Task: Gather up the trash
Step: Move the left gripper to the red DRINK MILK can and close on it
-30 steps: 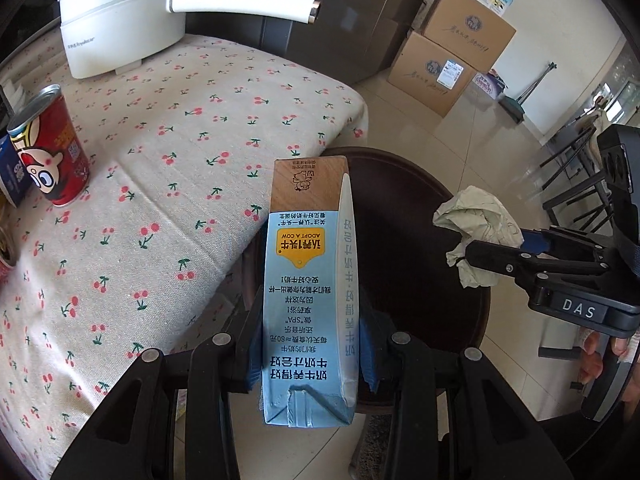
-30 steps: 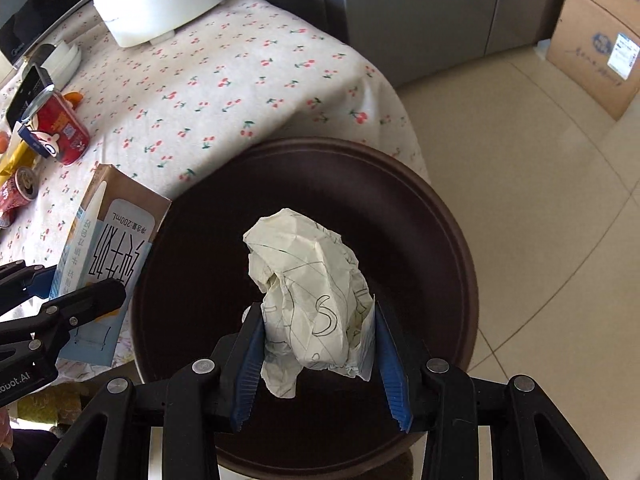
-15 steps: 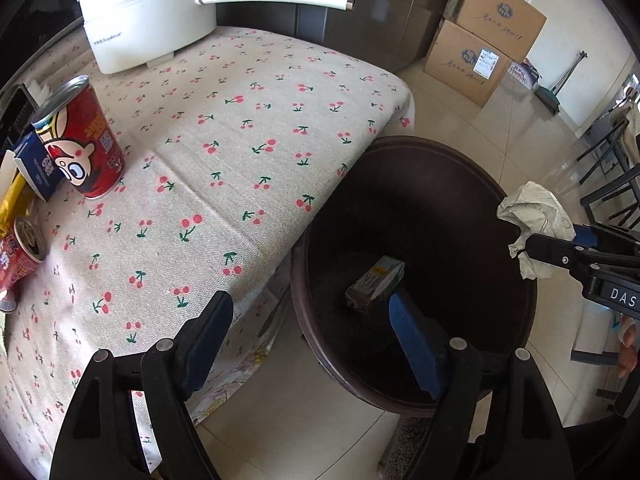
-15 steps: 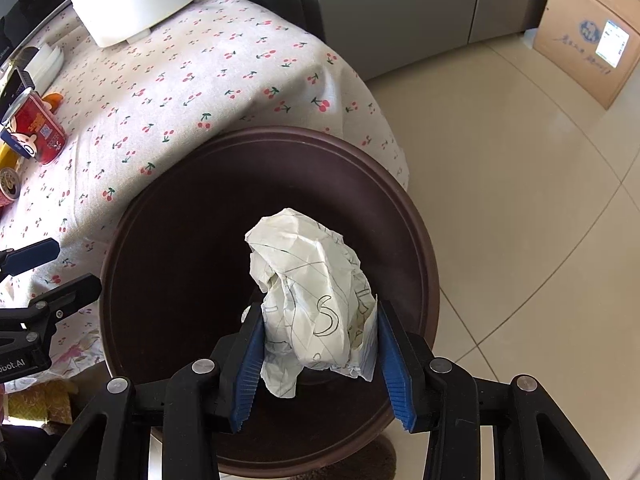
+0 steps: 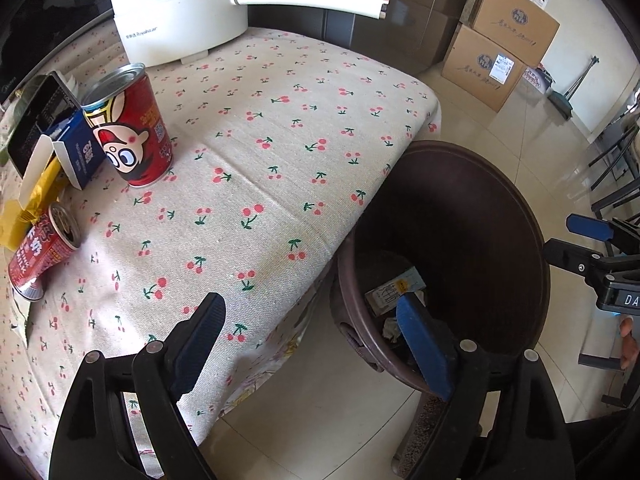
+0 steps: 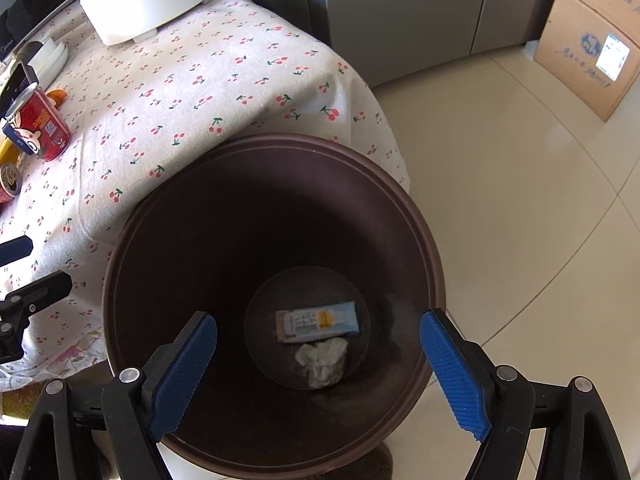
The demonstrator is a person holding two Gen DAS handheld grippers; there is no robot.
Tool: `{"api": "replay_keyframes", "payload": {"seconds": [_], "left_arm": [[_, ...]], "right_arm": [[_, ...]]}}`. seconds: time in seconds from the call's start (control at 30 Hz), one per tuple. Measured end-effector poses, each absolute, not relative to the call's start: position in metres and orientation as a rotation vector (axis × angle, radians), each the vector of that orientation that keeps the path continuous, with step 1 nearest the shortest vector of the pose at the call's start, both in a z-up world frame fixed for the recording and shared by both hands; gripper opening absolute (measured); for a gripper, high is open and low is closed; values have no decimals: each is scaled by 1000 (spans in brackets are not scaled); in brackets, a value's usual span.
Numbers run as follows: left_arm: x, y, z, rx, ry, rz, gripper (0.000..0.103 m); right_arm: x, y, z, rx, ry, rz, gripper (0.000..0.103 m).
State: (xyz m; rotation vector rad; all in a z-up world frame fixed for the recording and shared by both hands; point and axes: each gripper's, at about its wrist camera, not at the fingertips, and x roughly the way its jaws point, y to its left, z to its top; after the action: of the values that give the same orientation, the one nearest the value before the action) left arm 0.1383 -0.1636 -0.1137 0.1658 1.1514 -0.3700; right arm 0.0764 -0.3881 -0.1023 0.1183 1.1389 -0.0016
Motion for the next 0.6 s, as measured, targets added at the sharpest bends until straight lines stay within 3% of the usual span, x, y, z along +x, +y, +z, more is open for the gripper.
{"api": "replay_keyframes", "payload": {"seconds": [0.6], "left_arm": [[134,-82,-94,110,1143,-244,89]], "right_arm": [[97,-335,-89,64,1122,56,88]]}}
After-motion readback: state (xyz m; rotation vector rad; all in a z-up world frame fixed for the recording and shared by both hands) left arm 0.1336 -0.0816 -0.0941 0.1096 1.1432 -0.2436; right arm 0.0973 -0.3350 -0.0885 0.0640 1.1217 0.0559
